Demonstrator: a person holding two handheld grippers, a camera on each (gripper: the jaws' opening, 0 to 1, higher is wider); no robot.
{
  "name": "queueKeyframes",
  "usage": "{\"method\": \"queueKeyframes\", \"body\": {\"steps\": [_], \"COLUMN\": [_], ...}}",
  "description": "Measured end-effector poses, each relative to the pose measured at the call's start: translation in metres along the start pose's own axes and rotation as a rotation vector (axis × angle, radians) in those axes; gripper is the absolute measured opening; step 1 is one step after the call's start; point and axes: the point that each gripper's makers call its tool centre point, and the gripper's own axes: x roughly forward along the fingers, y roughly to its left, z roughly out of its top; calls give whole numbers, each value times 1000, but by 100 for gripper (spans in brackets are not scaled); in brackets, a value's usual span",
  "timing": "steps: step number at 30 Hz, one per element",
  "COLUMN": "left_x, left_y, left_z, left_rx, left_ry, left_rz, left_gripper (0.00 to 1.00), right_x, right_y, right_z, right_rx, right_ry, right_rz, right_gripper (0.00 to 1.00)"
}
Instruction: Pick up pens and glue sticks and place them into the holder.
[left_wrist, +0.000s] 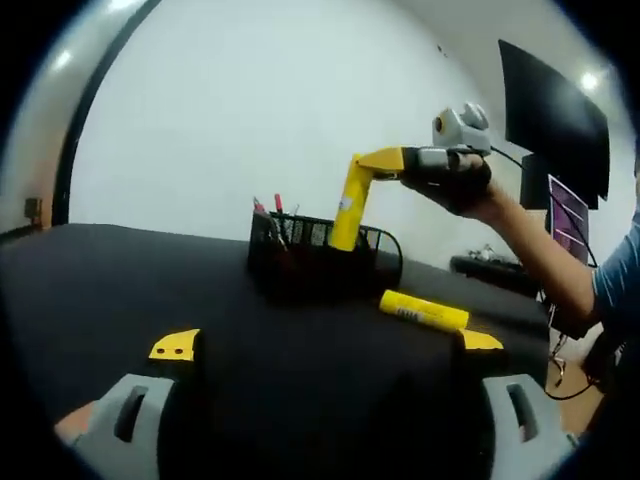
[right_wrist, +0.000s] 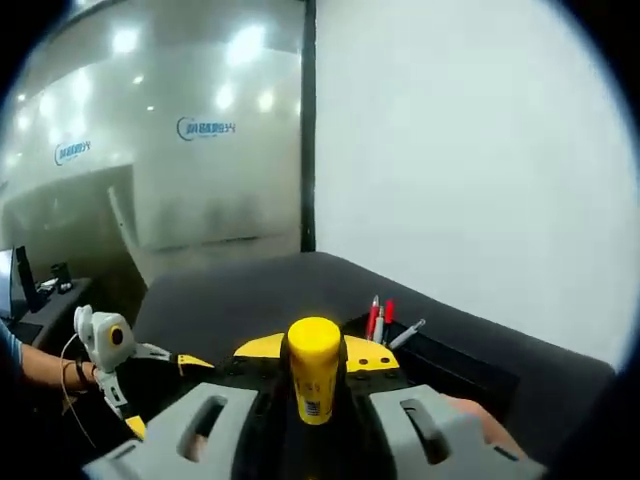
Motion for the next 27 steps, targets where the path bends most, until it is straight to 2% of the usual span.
{"method": "queueKeyframes", "body": {"steps": [7, 12, 19, 21, 27], "left_x": [0, 0, -1, 0, 0], "left_y": [2, 1, 2, 2, 1], "left_z": [3, 2, 4, 3, 4], "left_rx": [-19, -14, -21, -18, -23], "left_ry": [-16, -14, -21, -18, -23], "left_rz": [3, 8, 2, 2, -1], "left_gripper": [96, 96, 96, 96, 96], "right_x": [22, 33, 50, 52, 64], "right_y": [4, -5, -14, -9, -15], "right_z": [-1, 2, -5, -9, -12], "right_rx": [8, 14, 2, -3, -27], "right_ry": [-7, -21, -8, -10, -18], "right_rz": [12, -10, -33, -39, -51], "right_gripper": [17, 17, 17, 17, 17]}}
